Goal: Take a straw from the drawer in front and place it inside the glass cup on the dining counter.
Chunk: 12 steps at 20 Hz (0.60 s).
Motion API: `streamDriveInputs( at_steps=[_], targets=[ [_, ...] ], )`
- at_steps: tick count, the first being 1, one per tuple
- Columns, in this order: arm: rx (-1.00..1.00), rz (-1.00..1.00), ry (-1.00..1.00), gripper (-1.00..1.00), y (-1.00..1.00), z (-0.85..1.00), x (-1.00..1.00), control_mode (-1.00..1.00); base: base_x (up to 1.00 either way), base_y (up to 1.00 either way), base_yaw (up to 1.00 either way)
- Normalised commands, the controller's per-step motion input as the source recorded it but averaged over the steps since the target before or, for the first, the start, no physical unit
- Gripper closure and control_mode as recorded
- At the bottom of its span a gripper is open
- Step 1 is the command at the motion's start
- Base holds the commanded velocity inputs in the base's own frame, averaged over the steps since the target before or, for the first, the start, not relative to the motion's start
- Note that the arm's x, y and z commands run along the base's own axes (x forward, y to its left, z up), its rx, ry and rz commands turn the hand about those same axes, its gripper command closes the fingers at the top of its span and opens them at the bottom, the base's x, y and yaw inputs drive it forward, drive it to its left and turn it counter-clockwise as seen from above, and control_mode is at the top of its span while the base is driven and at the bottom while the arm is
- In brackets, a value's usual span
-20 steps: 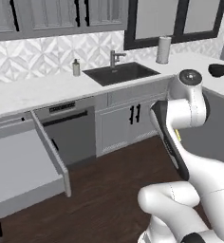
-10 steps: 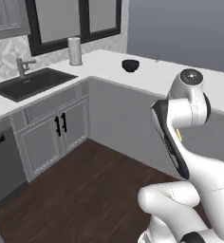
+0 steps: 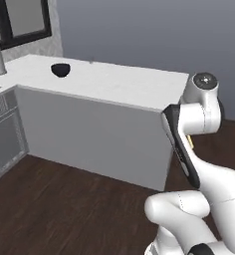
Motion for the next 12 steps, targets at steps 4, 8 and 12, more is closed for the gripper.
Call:
streamDriveInputs(
  at_steps=[4, 8, 12],
  targets=[
    [0.00, 0.00, 0.00, 1.00, 0.00, 0.00, 0.00, 1.00, 0.19, -1.00, -0.18],
    [0.00, 0.00, 0.00, 1.00, 0.00, 0.00, 0.00, 1.00, 0.48, -1.00, -0.01],
    [0.00, 0.00, 0.00, 1.00, 0.00, 0.00, 0.00, 1.00, 0.66, -1.00, 0.08]
  ],
)
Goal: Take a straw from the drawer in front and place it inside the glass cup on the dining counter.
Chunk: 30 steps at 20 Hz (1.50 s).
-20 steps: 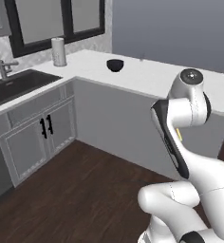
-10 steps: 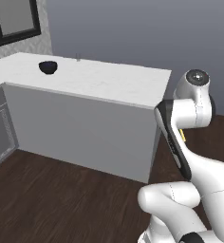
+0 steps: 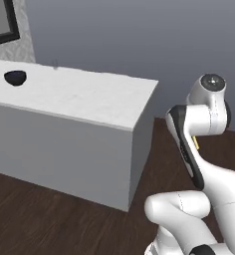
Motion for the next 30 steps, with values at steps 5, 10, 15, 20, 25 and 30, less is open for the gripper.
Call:
streamDriveInputs(
  at_steps=[5, 10, 15, 20, 25, 30],
  targets=[
    [0.00, 0.00, 0.00, 1.00, 0.00, 0.00, 0.00, 1.00, 0.62, -1.00, 0.21],
    [0.00, 0.00, 0.00, 1.00, 0.00, 0.00, 0.00, 1.00, 0.54, -1.00, 0.29],
    [0.00, 0.00, 0.00, 1.00, 0.00, 0.00, 0.00, 1.00, 0.52, -1.00, 0.38],
    [0.00, 0.00, 0.00, 1.00, 0.00, 0.00, 0.00, 1.00, 0.51, -0.99, 0.41],
    [0.00, 0.00, 0.00, 1.00, 0.00, 0.00, 0.00, 1.00, 0.48, -1.00, 0.40],
    [0.00, 0.00, 0.00, 1.00, 0.00, 0.00, 0.00, 1.00, 0.43, -1.00, 0.40]
  ],
)
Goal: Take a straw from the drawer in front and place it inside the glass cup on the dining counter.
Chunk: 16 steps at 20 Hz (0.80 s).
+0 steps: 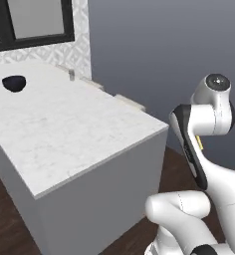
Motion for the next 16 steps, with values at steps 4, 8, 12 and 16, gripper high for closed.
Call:
streamDriveInputs(
  at_steps=[4, 8, 12, 16],
  targets=[
    [0.00, 0.00, 0.00, 1.00, 0.00, 0.00, 0.00, 1.00, 0.35, -1.00, 0.38],
    [0.00, 0.00, 0.00, 1.00, 0.00, 0.00, 0.00, 1.00, 0.25, -1.00, 0.37],
    [0.00, 0.00, 0.00, 1.00, 0.00, 0.00, 0.00, 1.00, 0.30, -1.00, 0.36],
    [0.00, 0.00, 0.00, 1.00, 0.00, 0.00, 0.00, 1.00, 0.47, -1.00, 0.36]
  ],
)
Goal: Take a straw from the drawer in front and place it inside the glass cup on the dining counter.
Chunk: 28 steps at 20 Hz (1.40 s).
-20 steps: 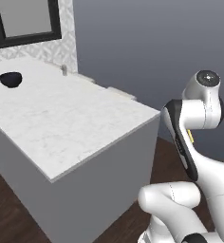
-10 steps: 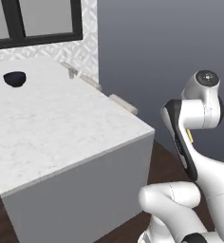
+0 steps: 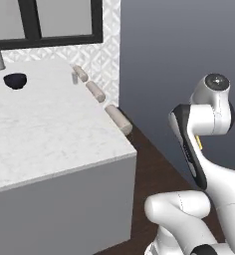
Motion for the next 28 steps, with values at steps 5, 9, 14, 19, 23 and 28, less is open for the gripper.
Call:
streamDriveInputs(
  at_steps=[5, 9, 14, 19, 23, 28],
  targets=[
    [0.00, 0.00, 0.00, 1.00, 0.00, 0.00, 0.00, 1.00, 0.58, -0.95, 0.37],
    [0.00, 0.00, 0.00, 1.00, 0.00, 0.00, 0.00, 1.00, 0.78, -0.86, 0.38],
    [0.00, 0.00, 0.00, 1.00, 0.00, 0.00, 0.00, 1.00, 0.88, -0.77, 0.39],
    [0.00, 0.00, 0.00, 1.00, 0.00, 0.00, 0.00, 1.00, 0.86, -0.77, 0.40],
    [0.00, 0.00, 0.00, 1.00, 0.00, 0.00, 0.00, 1.00, 0.82, -0.77, 0.41],
    [0.00, 0.00, 0.00, 1.00, 0.00, 0.00, 0.00, 1.00, 0.78, -0.77, 0.41]
  ],
)
